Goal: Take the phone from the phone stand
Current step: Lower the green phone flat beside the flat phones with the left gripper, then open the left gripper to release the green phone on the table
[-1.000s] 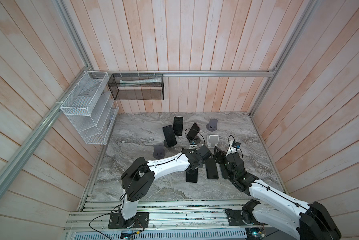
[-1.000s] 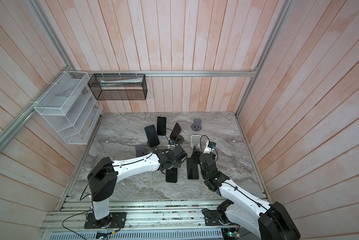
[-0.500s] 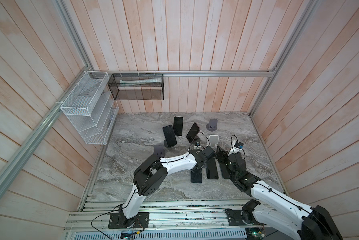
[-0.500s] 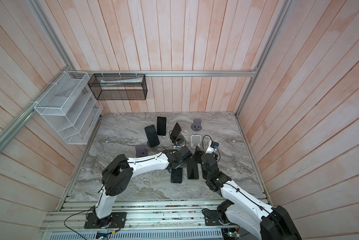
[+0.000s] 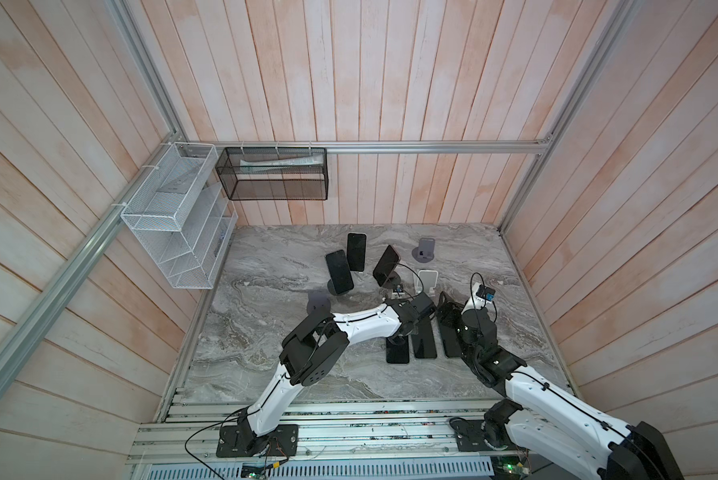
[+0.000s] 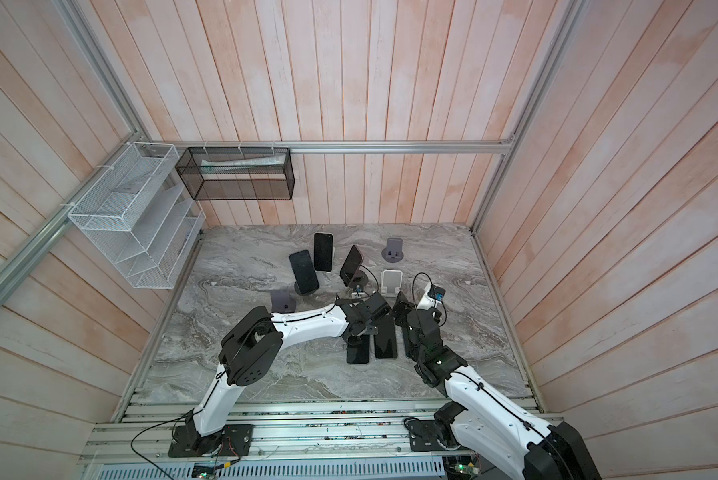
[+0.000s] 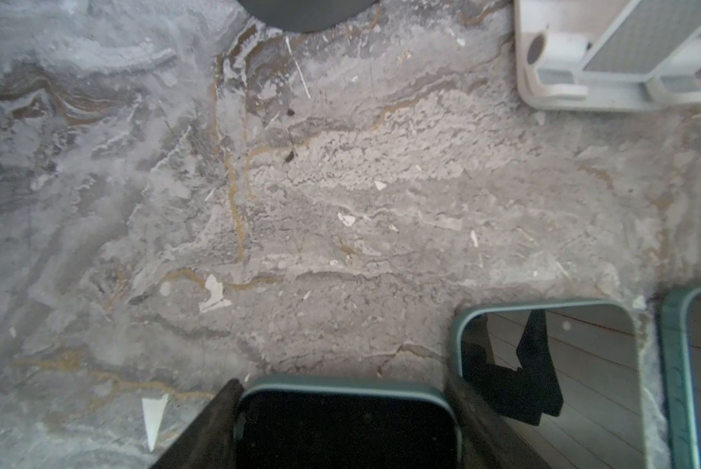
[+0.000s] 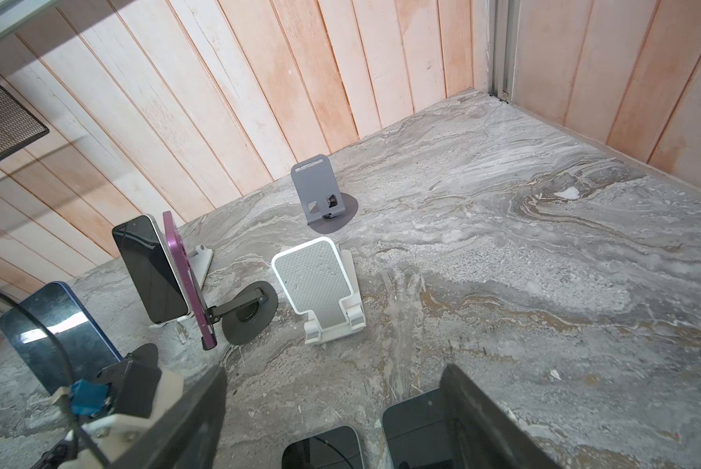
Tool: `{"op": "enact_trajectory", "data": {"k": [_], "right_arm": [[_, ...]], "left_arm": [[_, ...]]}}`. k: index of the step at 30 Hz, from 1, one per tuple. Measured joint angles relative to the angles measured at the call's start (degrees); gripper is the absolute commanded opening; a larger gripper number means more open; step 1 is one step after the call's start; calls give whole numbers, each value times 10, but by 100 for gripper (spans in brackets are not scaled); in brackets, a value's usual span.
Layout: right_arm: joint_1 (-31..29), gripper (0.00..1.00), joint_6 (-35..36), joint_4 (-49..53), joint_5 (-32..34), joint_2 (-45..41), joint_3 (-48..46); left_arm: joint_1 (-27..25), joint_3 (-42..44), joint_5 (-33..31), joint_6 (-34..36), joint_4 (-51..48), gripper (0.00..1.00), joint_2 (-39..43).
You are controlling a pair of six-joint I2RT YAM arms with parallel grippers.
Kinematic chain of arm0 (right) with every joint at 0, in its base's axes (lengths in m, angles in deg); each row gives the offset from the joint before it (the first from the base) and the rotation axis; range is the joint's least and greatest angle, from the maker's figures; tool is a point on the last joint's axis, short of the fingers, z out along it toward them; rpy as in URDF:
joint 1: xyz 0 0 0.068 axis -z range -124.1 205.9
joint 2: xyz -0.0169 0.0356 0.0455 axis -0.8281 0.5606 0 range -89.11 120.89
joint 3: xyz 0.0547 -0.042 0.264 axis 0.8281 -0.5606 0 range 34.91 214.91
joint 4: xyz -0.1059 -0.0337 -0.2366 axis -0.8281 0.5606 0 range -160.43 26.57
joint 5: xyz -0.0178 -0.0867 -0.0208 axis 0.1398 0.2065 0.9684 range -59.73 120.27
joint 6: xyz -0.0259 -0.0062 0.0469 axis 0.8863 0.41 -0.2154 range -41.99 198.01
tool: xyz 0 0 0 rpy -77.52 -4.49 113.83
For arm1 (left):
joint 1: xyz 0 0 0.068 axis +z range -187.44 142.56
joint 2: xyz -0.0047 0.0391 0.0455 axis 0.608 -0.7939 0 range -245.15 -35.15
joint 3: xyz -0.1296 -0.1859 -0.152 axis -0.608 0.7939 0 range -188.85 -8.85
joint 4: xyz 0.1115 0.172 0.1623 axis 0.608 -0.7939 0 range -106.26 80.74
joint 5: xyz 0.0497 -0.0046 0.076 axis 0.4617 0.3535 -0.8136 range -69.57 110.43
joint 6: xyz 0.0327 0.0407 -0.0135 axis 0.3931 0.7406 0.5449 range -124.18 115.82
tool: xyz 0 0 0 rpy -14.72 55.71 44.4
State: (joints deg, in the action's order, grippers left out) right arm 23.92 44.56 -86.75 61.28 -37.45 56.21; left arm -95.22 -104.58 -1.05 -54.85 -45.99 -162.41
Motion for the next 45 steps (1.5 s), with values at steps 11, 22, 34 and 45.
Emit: {"op": "enact_trajectory", "data": {"k": [11,22,34,45], "right_arm": [[0,83,0,-22,-4,-22,-25],[0,83,0,-31,-9,-28,-28],[1,84,-2,-32,-20,-32,-28],[2,86,-10,-36,-24,-55,-37]], "left_arm": [[1,0,-7,0,1,54,-7],[3,-4,-25,-5,-4,61,-12],[3,-4,-38,-25,-10,67,-12],[-3,45,-75,-38,16,75,9]]}}
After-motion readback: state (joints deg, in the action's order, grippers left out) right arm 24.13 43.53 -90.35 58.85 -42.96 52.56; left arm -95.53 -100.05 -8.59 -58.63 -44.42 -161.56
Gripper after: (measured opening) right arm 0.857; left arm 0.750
